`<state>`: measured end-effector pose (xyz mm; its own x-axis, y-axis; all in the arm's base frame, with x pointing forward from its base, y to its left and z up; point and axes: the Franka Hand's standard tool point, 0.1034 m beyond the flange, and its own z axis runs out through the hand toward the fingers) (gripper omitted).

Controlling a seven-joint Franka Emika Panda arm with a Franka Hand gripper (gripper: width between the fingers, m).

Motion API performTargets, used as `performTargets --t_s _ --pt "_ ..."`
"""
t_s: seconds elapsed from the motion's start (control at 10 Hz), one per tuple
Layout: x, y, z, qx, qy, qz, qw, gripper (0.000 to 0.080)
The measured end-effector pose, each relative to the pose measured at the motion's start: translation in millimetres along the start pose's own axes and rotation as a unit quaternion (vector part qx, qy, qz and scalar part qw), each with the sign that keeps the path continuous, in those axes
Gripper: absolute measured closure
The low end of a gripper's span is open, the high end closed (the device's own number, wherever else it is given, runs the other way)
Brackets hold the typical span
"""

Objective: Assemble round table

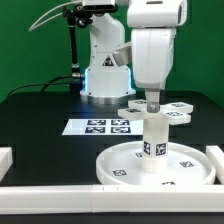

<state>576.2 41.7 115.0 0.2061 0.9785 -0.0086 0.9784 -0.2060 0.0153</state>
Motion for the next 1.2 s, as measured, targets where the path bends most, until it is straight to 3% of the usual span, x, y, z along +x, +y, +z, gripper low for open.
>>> performTargets --t_s 1.2 --pt "6.1 -3.5 3.3 0.003 -0.001 0.074 0.997 0.0151"
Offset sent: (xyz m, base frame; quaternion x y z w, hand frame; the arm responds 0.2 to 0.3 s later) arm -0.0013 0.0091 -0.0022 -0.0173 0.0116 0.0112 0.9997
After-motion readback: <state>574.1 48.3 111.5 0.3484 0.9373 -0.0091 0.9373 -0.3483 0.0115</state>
